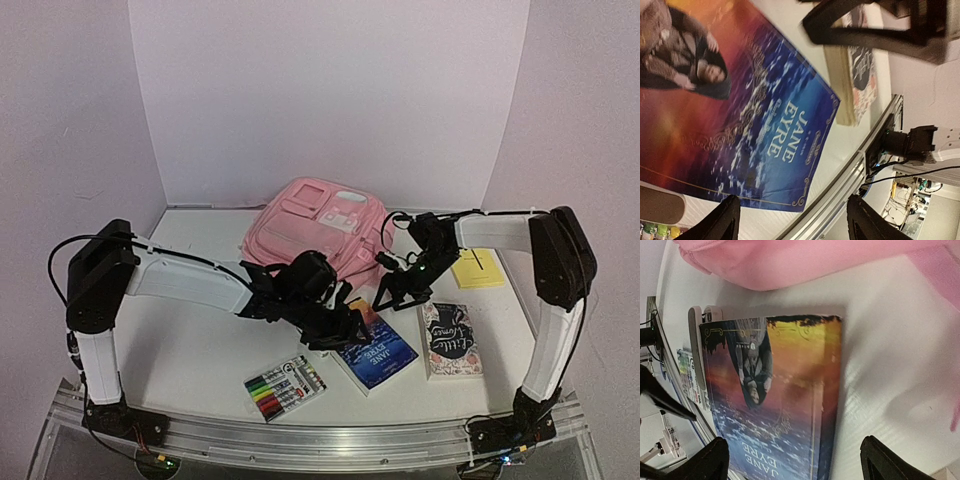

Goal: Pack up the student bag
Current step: Adjust the book at the center of the board, then move the stationery to the center of the board, then pick up the book from the center of the board.

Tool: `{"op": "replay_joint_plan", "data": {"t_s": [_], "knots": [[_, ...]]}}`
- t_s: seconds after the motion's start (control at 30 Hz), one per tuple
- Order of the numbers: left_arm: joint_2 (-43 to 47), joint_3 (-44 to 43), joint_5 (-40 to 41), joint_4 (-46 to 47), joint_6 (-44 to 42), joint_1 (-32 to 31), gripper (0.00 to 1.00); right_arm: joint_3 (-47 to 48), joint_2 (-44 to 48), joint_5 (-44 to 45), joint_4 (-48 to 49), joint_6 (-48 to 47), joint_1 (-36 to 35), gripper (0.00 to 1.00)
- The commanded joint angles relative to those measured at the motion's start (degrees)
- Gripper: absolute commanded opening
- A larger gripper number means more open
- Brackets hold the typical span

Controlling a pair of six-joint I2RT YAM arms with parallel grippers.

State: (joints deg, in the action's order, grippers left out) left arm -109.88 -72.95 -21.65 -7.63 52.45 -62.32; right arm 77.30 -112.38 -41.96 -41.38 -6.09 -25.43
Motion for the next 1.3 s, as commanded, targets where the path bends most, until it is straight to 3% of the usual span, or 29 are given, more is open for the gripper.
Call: {"op": "replay_joint_plan", "data": {"t_s": [0.0,0.17,0.5,0.83,1.1,1.27], "knots": [[-1.30,-0.02,-1.68,-2.45,0.97,-0.62,0.73,-2.98,4.93,0.05,-3.69,-1.80,0.17,0.90],[-1.16,2.95,2.21,-1.98,4.65,0.82,0.75,-6.91,6.15,-0.44,-4.14,-2.66,0.17,0.89],[3.90,5.71,14.72,-17.30,10.31,2.74,0.79,-8.19,5.54,-0.88,-4.33,-2.65,0.05,0.88],[-3.31,1.56,-0.33,0.91,4.95,1.36,0.70,-10.31,2.28,-4.56,-1.64,-1.39,-2.07,0.81],[-5.05,1.56,-2.10,10.23,3.84,1.63,0.70,-11.37,1.32,-10.99,1.18,0.72,-2.36,0.75],[0.43,4.91,1.48,19.43,0.95,1.35,0.60,-10.17,-1.02,-12.74,2.90,1.22,-2.52,0.66]]}}
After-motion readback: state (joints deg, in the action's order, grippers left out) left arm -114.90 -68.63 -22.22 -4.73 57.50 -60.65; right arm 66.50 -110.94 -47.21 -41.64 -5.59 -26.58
